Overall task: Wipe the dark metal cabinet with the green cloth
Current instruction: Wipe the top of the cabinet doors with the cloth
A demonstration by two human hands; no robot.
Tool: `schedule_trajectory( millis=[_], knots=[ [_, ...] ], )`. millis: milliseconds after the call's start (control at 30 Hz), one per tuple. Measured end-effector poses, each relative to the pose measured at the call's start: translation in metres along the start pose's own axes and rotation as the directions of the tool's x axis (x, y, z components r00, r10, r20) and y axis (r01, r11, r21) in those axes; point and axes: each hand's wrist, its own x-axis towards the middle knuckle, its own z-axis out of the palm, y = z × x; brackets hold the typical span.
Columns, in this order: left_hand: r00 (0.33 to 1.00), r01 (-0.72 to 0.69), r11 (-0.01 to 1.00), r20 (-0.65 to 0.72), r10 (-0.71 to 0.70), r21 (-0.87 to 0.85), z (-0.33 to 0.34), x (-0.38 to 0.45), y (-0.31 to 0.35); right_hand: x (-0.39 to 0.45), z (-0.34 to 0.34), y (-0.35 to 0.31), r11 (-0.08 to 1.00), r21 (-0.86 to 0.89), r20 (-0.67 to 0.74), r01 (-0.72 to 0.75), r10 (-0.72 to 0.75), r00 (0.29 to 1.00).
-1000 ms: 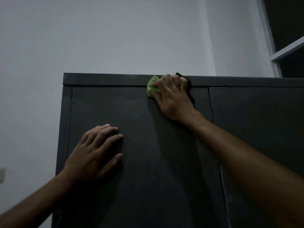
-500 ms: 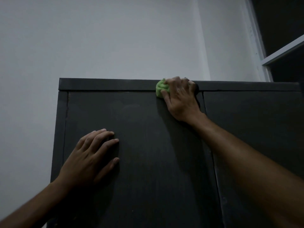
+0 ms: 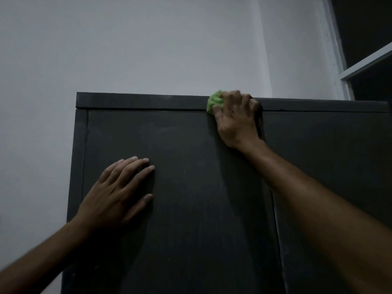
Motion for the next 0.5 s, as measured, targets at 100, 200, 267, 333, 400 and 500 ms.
schedule_trajectory(
  millis=[100, 200, 267, 333, 400, 500],
  knots=[
    [0.999, -0.001, 1.0, 0.032, 0.001, 0.006, -0.005, 0.002, 0.002, -0.025, -0.004, 0.011, 0.962, -0.011, 0.068, 0.272, -0.271, 0.96],
    [0.997, 0.015, 1.0, 0.072, -0.015, 0.008, -0.007, 0.004, 0.006, -0.013, -0.013, 0.047, 0.988, -0.062, 0.077, 0.143, -0.138, 0.987],
    [0.996, 0.027, 1.0, 0.086, -0.027, 0.005, -0.009, 0.006, 0.008, 0.002, -0.011, 0.05, 0.993, -0.081, 0.012, -0.082, 0.083, 0.996],
    [0.995, 0.038, 0.999, 0.089, -0.038, 0.001, -0.011, 0.008, 0.01, 0.004, -0.008, 0.037, 0.991, -0.083, -0.007, -0.11, 0.11, 0.994],
    [0.995, 0.053, 0.999, 0.086, -0.053, -0.004, -0.011, 0.008, 0.012, -0.008, -0.008, 0.033, 0.995, -0.055, 0.044, 0.085, -0.083, 0.996],
    [0.994, 0.079, 0.997, 0.071, -0.079, -0.003, -0.01, 0.008, 0.018, -0.02, -0.02, 0.072, 0.935, -0.077, 0.105, 0.346, -0.338, 0.935]
  ],
)
